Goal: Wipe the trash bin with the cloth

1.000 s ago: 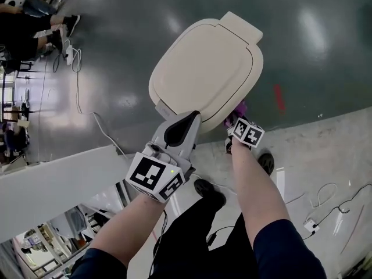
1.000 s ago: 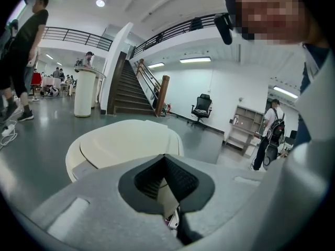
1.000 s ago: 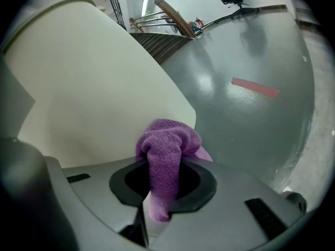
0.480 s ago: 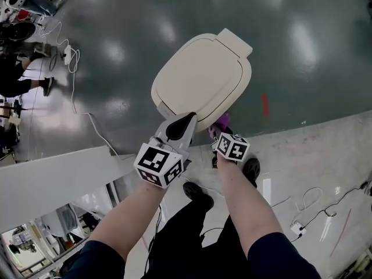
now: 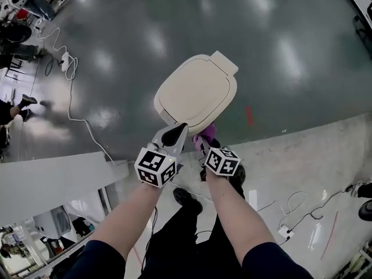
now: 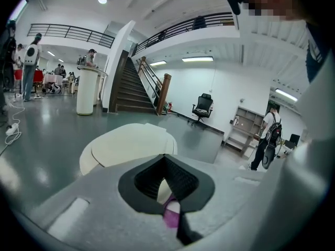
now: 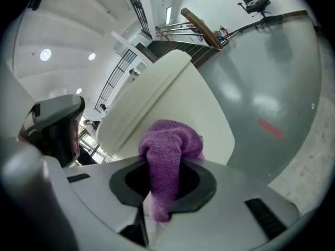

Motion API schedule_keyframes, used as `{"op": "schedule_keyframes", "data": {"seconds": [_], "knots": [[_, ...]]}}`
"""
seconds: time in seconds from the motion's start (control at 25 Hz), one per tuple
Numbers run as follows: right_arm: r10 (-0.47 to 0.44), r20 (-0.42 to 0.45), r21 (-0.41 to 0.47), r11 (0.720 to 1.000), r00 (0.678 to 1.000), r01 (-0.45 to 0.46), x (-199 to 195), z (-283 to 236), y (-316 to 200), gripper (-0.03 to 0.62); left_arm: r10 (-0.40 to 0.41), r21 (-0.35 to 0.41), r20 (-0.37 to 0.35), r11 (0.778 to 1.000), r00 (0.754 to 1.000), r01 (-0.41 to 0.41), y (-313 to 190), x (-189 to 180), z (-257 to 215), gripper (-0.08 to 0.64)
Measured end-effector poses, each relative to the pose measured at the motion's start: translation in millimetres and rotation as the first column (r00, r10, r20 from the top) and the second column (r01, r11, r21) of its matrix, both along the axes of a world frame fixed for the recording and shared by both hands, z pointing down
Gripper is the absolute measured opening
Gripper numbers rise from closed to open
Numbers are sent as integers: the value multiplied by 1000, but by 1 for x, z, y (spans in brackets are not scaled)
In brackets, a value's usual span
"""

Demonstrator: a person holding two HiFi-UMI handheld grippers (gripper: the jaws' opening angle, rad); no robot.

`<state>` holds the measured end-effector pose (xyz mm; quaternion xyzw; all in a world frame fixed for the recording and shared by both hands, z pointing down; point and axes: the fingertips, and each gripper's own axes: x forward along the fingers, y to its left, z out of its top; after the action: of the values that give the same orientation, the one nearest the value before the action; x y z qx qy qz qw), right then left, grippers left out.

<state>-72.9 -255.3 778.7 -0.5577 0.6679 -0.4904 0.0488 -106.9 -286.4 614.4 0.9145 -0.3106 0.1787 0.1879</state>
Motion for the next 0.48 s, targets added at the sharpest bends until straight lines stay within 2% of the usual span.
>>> {"op": "schedule_keyframes", "data": {"seconds": [0.32,0.48], "knots": [[-81,-111,-28,997,991,78,12,-44,37,77,-35,16,11,999,999,35,39,-38,-43,-12],[-149,-164,-42,989,975,144,14,-85,67,77,6,38,18,999,1000,-7,74,-48,-86,-12]]}}
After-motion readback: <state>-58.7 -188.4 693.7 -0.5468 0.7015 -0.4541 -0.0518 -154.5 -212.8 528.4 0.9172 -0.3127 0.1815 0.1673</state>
